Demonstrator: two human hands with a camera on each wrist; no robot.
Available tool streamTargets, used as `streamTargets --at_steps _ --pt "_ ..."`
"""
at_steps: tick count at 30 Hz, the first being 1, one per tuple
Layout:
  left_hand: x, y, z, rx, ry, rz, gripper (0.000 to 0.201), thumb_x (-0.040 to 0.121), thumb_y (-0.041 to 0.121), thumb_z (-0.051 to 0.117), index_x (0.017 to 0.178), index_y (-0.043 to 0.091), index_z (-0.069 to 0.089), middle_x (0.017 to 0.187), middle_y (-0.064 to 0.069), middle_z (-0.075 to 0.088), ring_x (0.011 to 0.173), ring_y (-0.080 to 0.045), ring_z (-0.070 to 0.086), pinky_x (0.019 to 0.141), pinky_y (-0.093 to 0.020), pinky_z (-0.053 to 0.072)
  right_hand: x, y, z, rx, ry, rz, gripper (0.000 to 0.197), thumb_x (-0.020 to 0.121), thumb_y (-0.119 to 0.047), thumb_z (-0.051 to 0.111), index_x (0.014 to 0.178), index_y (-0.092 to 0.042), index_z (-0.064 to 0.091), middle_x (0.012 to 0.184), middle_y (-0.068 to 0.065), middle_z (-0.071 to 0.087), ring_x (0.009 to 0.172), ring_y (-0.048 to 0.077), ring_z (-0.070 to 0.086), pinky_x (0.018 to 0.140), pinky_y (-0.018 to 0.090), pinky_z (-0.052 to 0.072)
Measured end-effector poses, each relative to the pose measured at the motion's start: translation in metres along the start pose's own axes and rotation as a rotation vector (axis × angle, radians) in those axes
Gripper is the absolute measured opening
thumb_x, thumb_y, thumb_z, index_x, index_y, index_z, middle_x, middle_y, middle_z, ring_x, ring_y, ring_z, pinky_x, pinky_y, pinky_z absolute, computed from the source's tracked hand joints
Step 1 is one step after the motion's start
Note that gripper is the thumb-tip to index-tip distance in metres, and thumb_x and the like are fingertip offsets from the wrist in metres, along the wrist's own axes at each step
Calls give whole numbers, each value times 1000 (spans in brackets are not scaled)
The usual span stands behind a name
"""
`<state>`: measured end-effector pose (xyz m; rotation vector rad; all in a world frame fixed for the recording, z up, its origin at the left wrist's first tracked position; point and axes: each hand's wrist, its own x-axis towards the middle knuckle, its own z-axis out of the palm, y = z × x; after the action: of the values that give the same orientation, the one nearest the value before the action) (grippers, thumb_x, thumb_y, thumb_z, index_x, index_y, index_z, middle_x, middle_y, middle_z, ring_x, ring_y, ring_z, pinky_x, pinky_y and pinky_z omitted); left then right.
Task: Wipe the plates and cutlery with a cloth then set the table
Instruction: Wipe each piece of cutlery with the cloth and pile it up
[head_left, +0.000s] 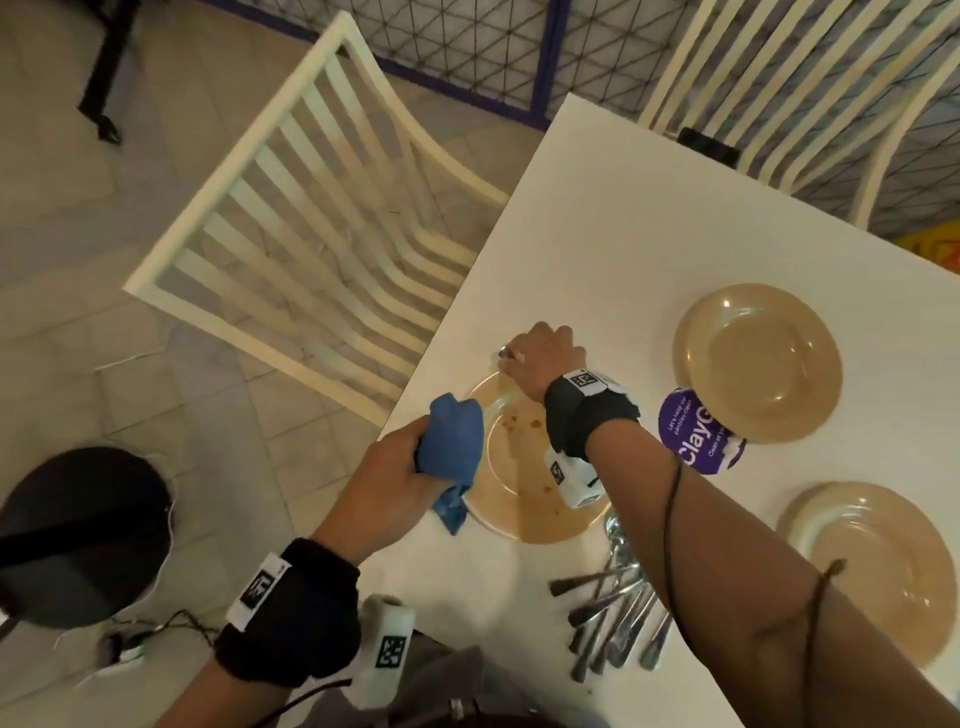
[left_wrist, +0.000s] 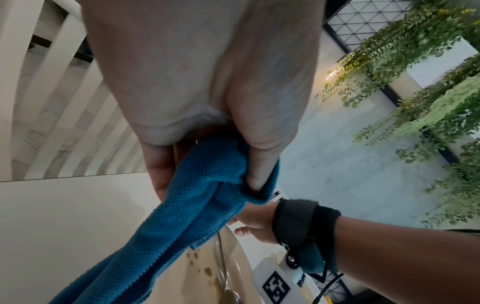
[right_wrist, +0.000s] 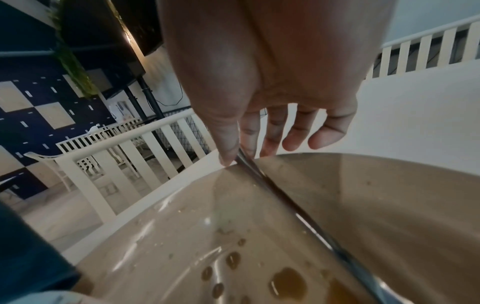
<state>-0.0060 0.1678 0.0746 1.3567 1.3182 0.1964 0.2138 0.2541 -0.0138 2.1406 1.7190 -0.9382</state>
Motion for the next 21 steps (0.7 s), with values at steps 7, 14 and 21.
streamTargets --at_steps 7,14,21 --pt "7 -2 -1 26 -7 -17 16 86 7 67 92 22 66 78 -2 72 71 -22 66 70 -46 53 -5 13 -11 303 68 -5 21 93 -38 58 104 -23 68 119 2 62 116 29 53 98 46 46" --pt "6 3 5 -6 -47 26 12 87 7 62 88 18 66 80 -2 74 77 -20 71 78 -50 56 -50 35 -37 632 186 -141 4 87 -25 71 84 -24 73 94 -10 72 91 10 64 78 23 43" --pt "-7 14 29 -92 -86 96 10 87 1 53 90 2 62 76 -30 65 72 -51 62 69 -59 55 -120 62 -50 698 300 -255 7 88 -21 72 91 -24 77 91 -11 75 88 2 65 82 14 46"
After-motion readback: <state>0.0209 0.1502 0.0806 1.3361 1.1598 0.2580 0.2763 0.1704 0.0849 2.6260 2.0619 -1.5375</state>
